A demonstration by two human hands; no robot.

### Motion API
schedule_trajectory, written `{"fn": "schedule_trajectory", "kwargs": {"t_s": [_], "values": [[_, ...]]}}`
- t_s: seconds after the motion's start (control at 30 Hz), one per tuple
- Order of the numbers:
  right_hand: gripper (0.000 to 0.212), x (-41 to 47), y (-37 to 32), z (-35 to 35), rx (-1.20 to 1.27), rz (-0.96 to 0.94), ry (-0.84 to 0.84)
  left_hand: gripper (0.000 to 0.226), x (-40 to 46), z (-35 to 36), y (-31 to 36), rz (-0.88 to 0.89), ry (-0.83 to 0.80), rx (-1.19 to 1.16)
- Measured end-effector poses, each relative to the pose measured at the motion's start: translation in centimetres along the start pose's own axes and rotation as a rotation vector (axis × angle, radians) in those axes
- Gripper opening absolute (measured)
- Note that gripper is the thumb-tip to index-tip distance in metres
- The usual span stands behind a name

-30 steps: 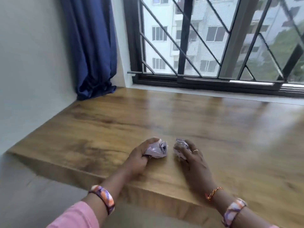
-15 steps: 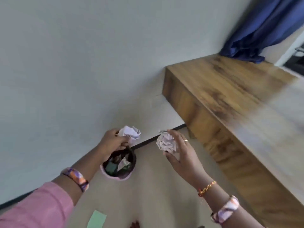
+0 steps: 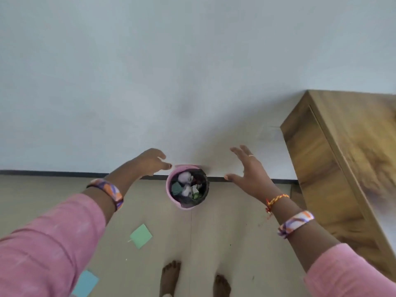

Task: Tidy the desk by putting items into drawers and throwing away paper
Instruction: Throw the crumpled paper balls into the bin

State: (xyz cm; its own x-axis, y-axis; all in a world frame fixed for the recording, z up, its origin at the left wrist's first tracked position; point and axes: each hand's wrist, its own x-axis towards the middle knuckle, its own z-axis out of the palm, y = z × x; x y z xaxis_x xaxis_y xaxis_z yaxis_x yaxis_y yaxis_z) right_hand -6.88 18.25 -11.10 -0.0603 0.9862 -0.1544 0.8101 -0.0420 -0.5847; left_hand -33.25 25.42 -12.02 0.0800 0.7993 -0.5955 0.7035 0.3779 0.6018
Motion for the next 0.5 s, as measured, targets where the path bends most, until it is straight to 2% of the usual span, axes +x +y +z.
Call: {"fn": "schedule_trajectory", "kwargs": {"t_s": [0.23,0.33,0.5], "values": [[0.062,-0.6,1.8,0.0,0.053,-0.06,-0.102,0.039,-5.4,2.1,-2.4,-0.095,0.051,-0.142],[0.055,-0.7,0.8,1.6,0.067,-0.141,-0.207,0.038,-7.7,3.0,-4.0,-0.117,0.088,-0.225],[0.059,-1.7,-2.4,6.2,0.026,-0.216,-0.441,0.033,-12.3,3.2,-10.1,-0.22,0.186,-0.371]]}}
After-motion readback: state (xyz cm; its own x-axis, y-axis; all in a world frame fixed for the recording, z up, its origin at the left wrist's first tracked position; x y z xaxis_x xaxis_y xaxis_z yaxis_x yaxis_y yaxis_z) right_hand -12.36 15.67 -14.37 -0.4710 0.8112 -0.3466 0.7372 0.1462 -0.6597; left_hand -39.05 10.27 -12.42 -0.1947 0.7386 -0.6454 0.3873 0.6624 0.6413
